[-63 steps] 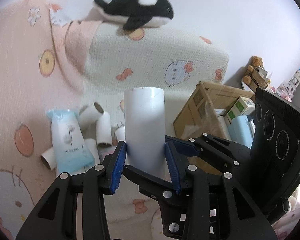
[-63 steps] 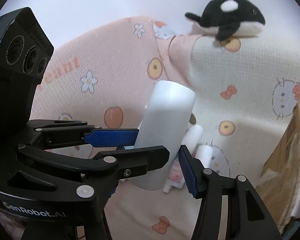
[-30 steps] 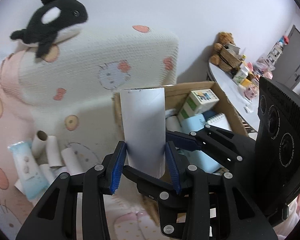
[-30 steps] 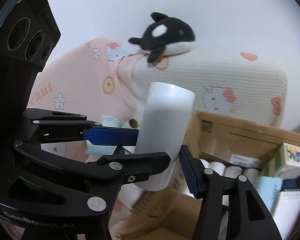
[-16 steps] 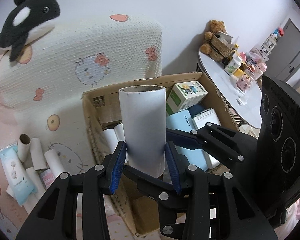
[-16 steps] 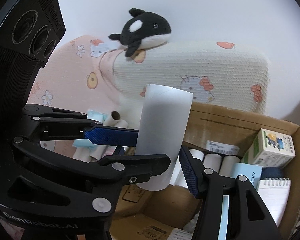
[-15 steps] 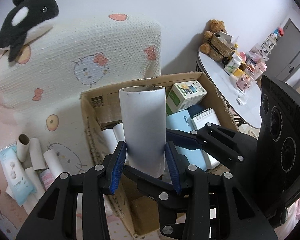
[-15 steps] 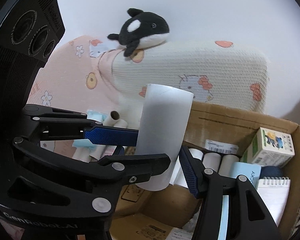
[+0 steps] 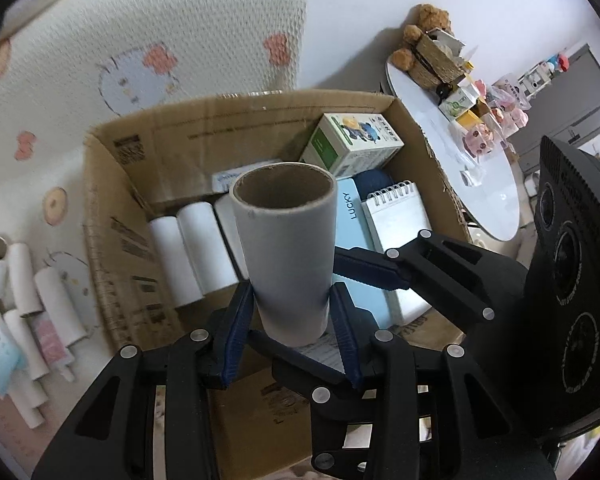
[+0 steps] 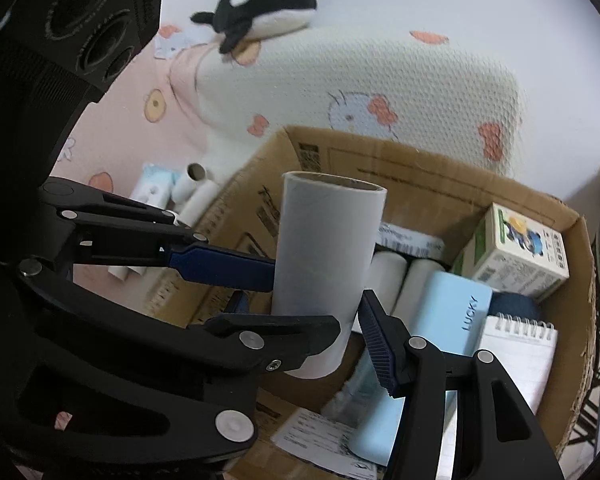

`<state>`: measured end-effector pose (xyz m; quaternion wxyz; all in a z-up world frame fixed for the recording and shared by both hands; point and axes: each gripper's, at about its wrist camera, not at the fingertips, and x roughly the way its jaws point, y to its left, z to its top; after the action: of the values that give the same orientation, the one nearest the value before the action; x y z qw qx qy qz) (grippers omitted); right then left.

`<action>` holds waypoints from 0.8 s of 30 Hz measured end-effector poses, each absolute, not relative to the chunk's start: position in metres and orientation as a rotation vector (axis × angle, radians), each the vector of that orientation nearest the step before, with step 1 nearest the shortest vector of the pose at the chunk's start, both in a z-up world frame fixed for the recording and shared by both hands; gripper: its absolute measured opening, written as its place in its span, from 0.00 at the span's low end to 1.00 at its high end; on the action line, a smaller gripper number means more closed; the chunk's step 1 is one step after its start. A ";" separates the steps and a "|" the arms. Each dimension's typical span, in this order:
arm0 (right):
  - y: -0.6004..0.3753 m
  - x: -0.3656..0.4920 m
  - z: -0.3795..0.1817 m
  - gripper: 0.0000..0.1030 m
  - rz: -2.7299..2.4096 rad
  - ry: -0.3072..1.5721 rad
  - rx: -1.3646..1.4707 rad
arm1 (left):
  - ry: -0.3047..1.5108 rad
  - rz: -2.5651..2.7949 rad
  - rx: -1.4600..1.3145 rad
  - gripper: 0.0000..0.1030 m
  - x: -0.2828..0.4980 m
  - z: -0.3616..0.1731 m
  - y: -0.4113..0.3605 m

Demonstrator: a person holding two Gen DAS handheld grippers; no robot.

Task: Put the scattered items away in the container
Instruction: 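Lift the white tube with the left gripper and carry it over the box, then lower the tube into the box beside the other tubes and open the left gripper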

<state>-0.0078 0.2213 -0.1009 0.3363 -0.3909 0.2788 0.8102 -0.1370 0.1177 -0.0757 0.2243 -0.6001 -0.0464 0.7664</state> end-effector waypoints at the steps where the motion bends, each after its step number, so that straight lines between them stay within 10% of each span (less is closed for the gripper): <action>1: 0.224 -0.007 -0.102 0.53 2.105 0.732 -1.028 | -0.134 2.110 -1.657 0.42 -0.139 -0.077 0.120; 24: 0.290 0.032 -0.137 0.40 2.003 0.971 -1.026 | -0.528 1.949 -1.776 0.41 -0.203 -0.133 0.123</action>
<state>0.0325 0.2905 -0.1371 0.3384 -0.3940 0.3728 0.7689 -0.2027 0.1229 -0.1327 0.2241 -0.6437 -0.1913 0.7063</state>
